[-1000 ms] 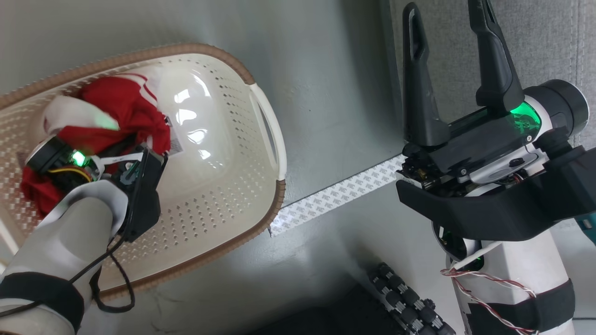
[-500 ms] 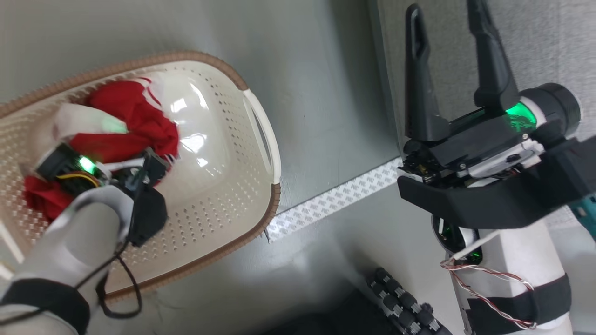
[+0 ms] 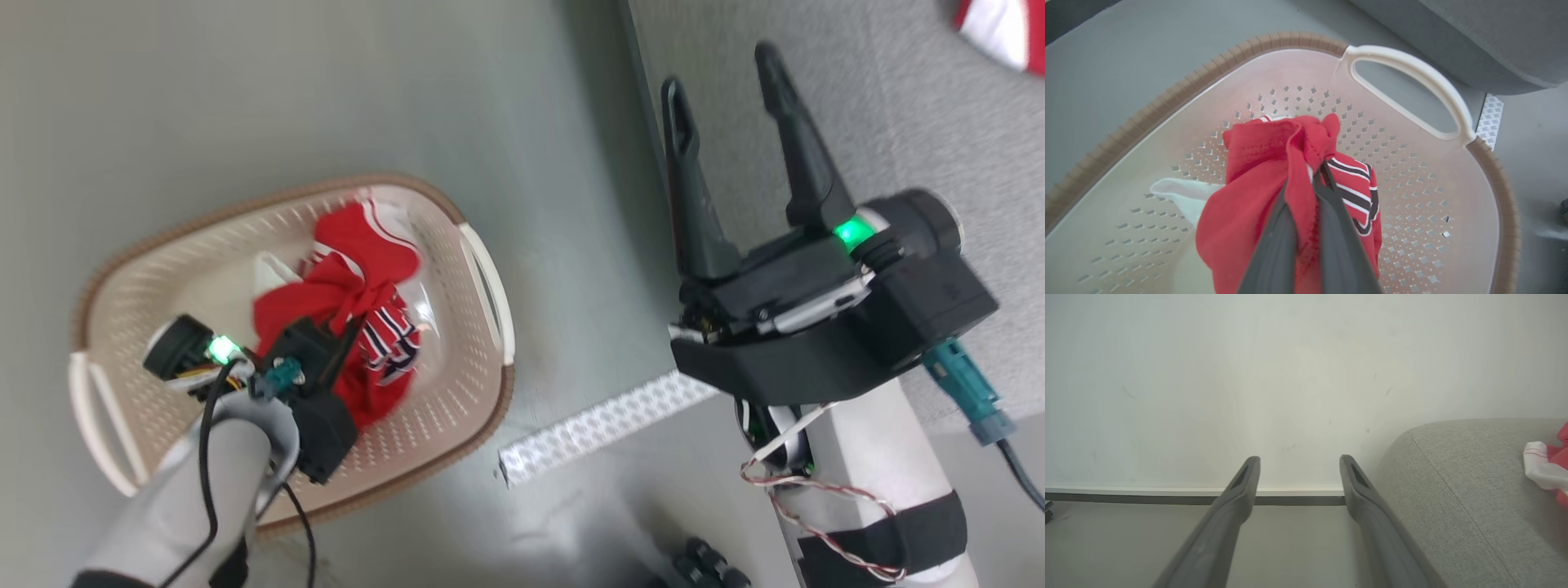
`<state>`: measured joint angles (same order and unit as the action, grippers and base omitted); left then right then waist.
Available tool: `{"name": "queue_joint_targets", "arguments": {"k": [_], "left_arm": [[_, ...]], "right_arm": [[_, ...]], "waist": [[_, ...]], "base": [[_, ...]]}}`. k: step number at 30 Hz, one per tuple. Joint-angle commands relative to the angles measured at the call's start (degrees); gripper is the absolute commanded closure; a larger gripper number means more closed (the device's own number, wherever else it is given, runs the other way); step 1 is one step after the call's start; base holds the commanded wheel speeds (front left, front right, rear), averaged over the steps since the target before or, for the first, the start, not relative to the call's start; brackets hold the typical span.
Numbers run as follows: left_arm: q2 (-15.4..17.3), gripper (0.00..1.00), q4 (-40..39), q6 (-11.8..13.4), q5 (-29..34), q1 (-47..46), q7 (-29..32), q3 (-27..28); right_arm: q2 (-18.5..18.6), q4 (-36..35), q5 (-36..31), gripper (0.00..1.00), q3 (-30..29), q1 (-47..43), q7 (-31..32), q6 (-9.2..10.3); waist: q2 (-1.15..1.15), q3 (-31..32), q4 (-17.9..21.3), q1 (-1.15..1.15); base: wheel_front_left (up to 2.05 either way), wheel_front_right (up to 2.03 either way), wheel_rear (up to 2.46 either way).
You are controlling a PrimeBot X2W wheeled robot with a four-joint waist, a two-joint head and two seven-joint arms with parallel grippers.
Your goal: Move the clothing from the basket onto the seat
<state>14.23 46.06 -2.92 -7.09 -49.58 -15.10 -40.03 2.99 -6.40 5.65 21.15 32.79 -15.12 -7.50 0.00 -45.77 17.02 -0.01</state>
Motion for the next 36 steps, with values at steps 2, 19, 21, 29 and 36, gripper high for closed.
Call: {"name": "queue_joint_targets", "arguments": {"k": [2,19,21,29,36], "left_arm": [[-0.06,1.0,-2.6,0.47,-0.74,3.2,-0.12,1.2],[-3.12,1.0,-27.02,1.19,-1.74,23.22,-0.12,13.97],[-3.5,1.0,-28.92,1.09,-1.72,25.27,-0.12,15.57],[-4.94,1.0,-33.43,0.18,-0.96,31.09,-0.12,19.92],[-5.73,1.0,-36.33,-0.47,-0.7,36.74,-0.12,23.72]], "right_arm": [[0.8,0.9,-0.32,0.0,-0.1,-1.98,0.01,0.02],[6.13,7.46,5.74,0.0,3.33,-12.03,0.02,0.02],[6.62,8.24,6.55,0.0,4.08,-13.12,0.02,0.02],[8.04,10.23,8.46,0.0,5.72,-17.33,0.02,0.02],[8.92,11.95,9.61,0.0,7.54,-21.68,0.02,0.02]], "waist": [[0.0,7.8,-3.37,0.01],[0.0,28.63,-8.82,0.01],[0.0,30.51,-8.78,0.01],[0.0,36.92,-8.8,0.01],[0.0,43.26,-8.2,0.01]], "base": [[0.0,0.0,0.0],[0.0,0.0,0.0],[0.0,0.0,0.0],[0.0,0.0,0.0],[0.0,0.0,0.0]]}}
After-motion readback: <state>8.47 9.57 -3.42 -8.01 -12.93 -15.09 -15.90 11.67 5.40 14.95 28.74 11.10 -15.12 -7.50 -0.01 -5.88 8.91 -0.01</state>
